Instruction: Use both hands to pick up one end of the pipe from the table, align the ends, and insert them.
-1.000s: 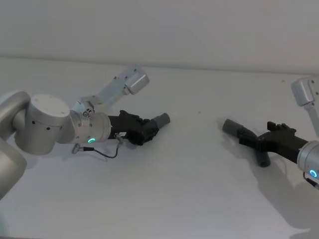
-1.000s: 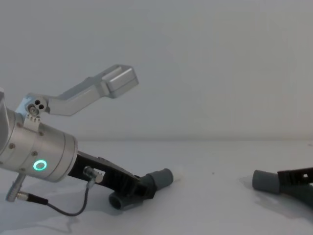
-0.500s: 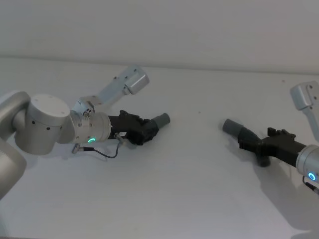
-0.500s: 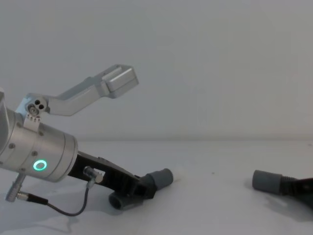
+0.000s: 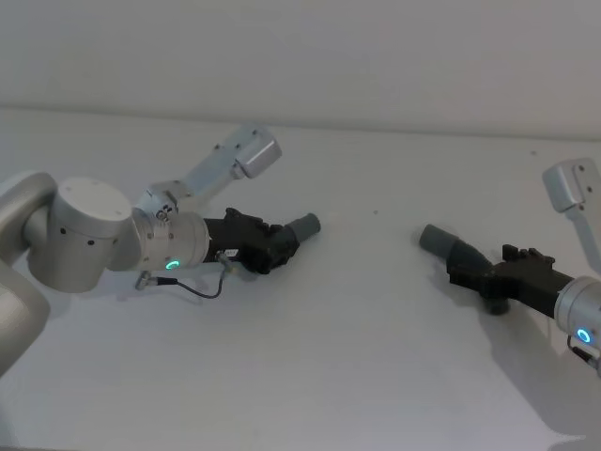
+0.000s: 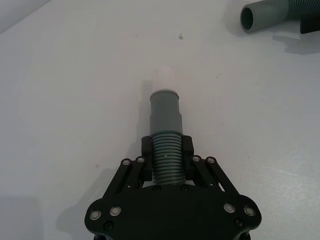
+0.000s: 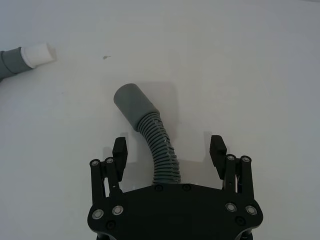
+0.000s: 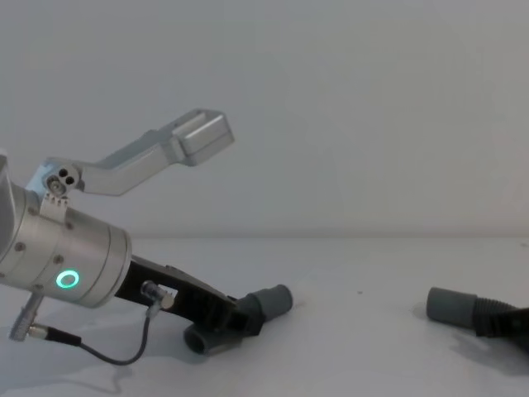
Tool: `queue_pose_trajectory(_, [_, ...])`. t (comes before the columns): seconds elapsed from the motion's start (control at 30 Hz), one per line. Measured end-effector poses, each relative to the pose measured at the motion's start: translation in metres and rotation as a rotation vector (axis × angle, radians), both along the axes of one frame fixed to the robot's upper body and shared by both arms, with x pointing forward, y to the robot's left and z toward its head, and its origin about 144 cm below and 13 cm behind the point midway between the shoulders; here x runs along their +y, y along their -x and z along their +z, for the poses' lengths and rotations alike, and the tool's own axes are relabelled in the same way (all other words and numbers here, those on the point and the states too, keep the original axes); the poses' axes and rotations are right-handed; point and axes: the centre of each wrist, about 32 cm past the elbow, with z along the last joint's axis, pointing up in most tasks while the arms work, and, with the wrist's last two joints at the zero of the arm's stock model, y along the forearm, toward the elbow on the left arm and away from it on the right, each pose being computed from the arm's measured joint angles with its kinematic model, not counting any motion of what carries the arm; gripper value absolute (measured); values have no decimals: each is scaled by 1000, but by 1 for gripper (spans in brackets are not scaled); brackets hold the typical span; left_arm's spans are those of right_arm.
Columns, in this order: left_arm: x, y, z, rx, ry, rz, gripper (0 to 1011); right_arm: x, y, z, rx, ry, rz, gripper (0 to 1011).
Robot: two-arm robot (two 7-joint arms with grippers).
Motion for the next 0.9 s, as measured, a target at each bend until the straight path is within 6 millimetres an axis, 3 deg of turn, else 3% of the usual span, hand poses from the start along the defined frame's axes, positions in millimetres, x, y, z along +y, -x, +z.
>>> queue_pose_trajectory(0.37, [0,0,0,0,0,0,327,1,1,-2,1,0,-1,970])
queue_pose_trajectory(0.6, [0,0,0,0,0,0,327,1,1,-2,2,-1,-2,816])
queue_pose_trajectory(0.9, [0,0,0,0,0,0,327,1,1,-2,1,-1,-1,524])
